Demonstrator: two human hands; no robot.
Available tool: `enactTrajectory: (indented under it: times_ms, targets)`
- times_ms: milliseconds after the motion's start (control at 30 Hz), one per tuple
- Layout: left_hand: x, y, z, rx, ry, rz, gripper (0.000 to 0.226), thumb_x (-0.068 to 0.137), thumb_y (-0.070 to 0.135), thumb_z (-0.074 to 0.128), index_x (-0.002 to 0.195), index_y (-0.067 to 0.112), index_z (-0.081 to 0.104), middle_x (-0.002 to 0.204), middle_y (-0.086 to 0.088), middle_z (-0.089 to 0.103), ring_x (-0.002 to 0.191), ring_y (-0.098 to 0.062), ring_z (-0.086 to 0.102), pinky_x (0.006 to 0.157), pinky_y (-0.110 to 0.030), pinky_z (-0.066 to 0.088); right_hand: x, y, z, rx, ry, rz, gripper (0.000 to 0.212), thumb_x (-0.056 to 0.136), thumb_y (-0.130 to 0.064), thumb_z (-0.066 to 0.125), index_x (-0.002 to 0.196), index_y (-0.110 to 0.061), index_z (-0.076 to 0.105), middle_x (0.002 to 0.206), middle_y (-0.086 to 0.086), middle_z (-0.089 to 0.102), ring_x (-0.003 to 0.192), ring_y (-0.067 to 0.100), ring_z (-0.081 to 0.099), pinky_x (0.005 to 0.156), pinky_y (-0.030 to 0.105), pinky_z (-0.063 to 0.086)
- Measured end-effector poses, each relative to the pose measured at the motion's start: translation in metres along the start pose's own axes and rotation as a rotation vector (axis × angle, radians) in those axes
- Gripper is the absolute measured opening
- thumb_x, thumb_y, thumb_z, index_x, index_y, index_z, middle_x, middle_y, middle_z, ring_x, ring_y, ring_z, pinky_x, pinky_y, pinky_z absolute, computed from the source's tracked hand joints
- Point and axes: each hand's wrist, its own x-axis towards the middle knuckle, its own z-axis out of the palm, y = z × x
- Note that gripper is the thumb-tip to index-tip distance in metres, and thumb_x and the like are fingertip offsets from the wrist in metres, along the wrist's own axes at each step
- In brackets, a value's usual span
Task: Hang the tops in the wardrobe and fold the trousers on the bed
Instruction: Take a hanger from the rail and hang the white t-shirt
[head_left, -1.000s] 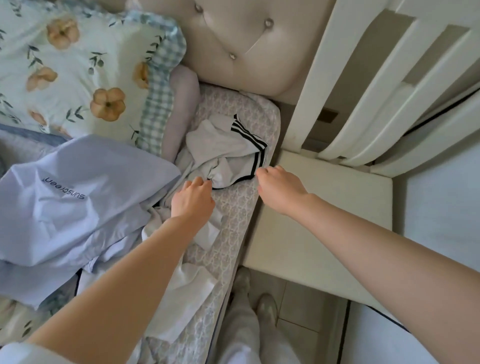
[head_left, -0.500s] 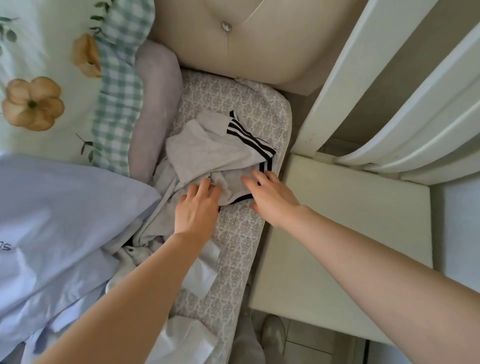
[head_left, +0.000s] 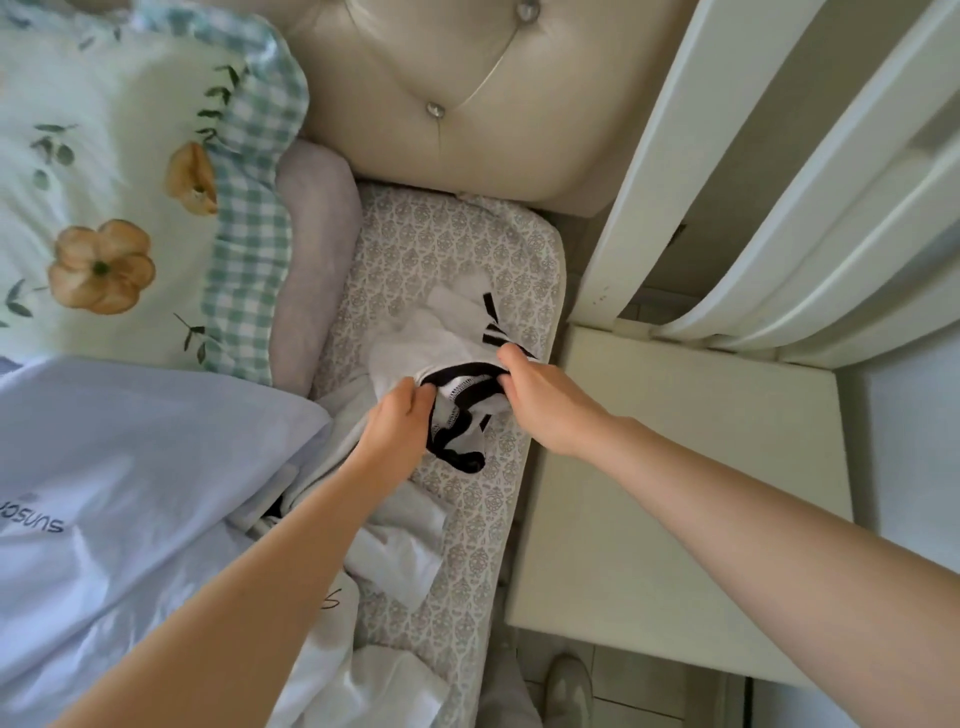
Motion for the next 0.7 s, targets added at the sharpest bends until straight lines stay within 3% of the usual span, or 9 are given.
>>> enactTrajectory:
  times_ms: [200,367,500,600,700]
  targets:
    - [-0.035,0.043,-0.008,-0.124,-0.079,0.069,0.047,0.101,0.043,0.045,0.091,-0.001,0.058,0.076,-0.002,0.054,0.072,-0.015,0.049,0.068,-0.029,0.038,-0.048,-0.006,-0.057,0.015,0.108,-0.020,0.019,0.098,-0.036,0.050,0.095,-0.018,0.043,0.083,0.006,0.060,0.073,0.027,0.056,0.066,0.044,0.046]
    - [-0.086,0.094,-0.018,-0.252,-0.287,0.212,0.019,0.086,0.031,0.075,0.098,0.020,0.067,0.084,0.006,0.072,0.077,-0.005,0.067,0.070,-0.019,0.051,-0.101,-0.011,-0.105,0.045,0.256,-0.043,0.019,0.096,-0.037,0.053,0.086,-0.027,0.041,0.072,-0.002,0.057,0.066,0.020,0.056,0.062,0.044,0.047]
    - [-0.122,0.139,-0.027,0.109,-0.184,0.326,0.032,0.078,0.023,0.079,0.094,0.016,0.052,0.084,0.002,0.060,0.074,-0.014,0.056,0.065,-0.025,0.044,-0.150,-0.021,-0.149,0.044,0.413,-0.042,0.019,0.095,-0.038,0.055,0.088,-0.023,0.048,0.069,-0.003,0.058,0.064,0.019,0.056,0.061,0.041,0.046]
    - [-0.153,0.173,-0.040,0.125,-0.155,0.413,0.029,0.082,0.012,0.072,0.085,0.023,0.044,0.082,0.002,0.053,0.074,-0.016,0.050,0.061,-0.026,0.039,-0.194,-0.033,-0.180,0.041,0.517,-0.047,0.022,0.095,-0.041,0.054,0.085,-0.023,0.051,0.064,-0.003,0.056,0.057,0.017,0.053,0.055,0.037,0.043]
    - [-0.185,0.205,-0.058,0.068,-0.125,0.486,0.016,0.087,0.016,0.071,0.096,0.020,0.058,0.090,-0.001,0.063,0.082,-0.016,0.058,0.068,-0.026,0.045,-0.238,-0.042,-0.207,0.058,0.629,-0.022,0.025,0.096,-0.040,0.054,0.074,-0.029,0.048,0.057,-0.006,0.049,0.052,0.014,0.047,0.051,0.035,0.038]
